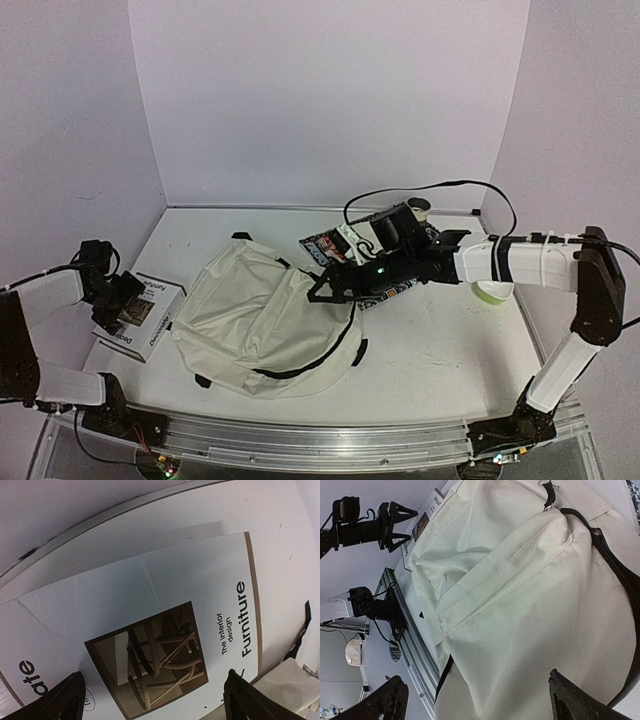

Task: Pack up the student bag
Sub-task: Move the book to the corner of the board.

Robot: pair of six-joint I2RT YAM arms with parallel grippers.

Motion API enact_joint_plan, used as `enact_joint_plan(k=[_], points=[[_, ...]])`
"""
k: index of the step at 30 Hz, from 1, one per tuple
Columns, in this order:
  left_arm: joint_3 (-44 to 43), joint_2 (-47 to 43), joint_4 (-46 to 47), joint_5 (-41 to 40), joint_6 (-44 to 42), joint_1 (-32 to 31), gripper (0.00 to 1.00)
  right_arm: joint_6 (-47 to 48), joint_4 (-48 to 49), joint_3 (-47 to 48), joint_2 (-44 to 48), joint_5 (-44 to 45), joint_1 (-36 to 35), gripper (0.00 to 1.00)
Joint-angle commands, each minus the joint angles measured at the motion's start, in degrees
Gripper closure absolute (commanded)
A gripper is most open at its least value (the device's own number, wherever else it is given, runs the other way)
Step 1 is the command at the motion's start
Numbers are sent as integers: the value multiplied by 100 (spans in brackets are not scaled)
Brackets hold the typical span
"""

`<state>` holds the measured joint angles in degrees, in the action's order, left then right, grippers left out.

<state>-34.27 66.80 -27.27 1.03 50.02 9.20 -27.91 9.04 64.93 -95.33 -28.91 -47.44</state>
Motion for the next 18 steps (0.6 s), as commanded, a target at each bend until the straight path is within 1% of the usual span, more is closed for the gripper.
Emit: enact_joint_plan(k=[1, 3, 6, 8, 10, 13, 18], points=[[-446, 816, 821, 992, 128, -287, 3, 80, 46, -59, 67, -2, -7, 2], [-701, 995, 920, 1193, 48, -298, 3, 67, 46, -76, 73, 0, -5, 2], [-917, 824, 916, 973, -33, -297, 3, 60, 46, -98, 105, -34, -8, 2], [-851, 514, 895, 739, -9, -254, 4, 71, 46, -146, 179, -14, -3, 2], [-661, 198, 883, 619, 67, -111, 5, 93, 40, -193, 232, 1, -9, 2], [-149, -294, 887, 802, 177, 468, 9, 131, 37, -246, 279, -33, -2, 2], [589, -783, 904, 890, 140, 1151, 15, 178, 37, -309, 296, -128, 1, 2]])
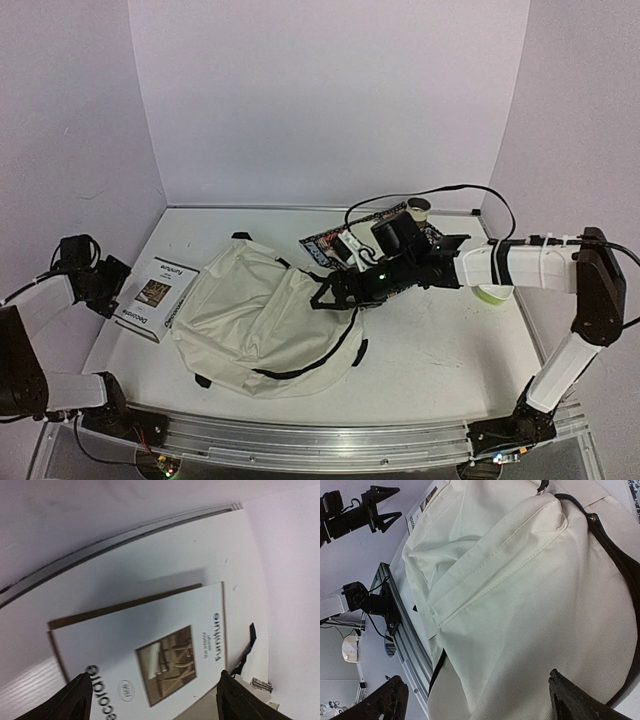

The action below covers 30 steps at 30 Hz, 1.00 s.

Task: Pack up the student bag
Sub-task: Move the book to the corner of the board, then pick up the book at the corner of the board.

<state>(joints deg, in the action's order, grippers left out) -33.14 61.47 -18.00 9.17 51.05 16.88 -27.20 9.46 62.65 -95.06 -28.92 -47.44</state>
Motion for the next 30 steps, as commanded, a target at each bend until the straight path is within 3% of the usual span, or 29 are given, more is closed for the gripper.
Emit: enact_joint_plan(k=[1, 7, 11, 25, 30], points=[[566, -285, -3, 134, 31, 501, 16, 115, -5, -90, 272, -152, 5, 2], [860, -188, 494, 595, 20, 757, 25, 188, -5, -181, 360, -176, 19, 2], [1110, 95, 1029, 990, 178, 759, 36, 201, -5, -200, 373, -200, 24, 2], [1569, 388, 2220, 1678, 500, 760, 99, 194, -5, -167, 333, -237, 22, 2], [1441, -12, 2244, 1863, 572, 765, 100, 214, -5, -119, 330, -266, 21, 2]])
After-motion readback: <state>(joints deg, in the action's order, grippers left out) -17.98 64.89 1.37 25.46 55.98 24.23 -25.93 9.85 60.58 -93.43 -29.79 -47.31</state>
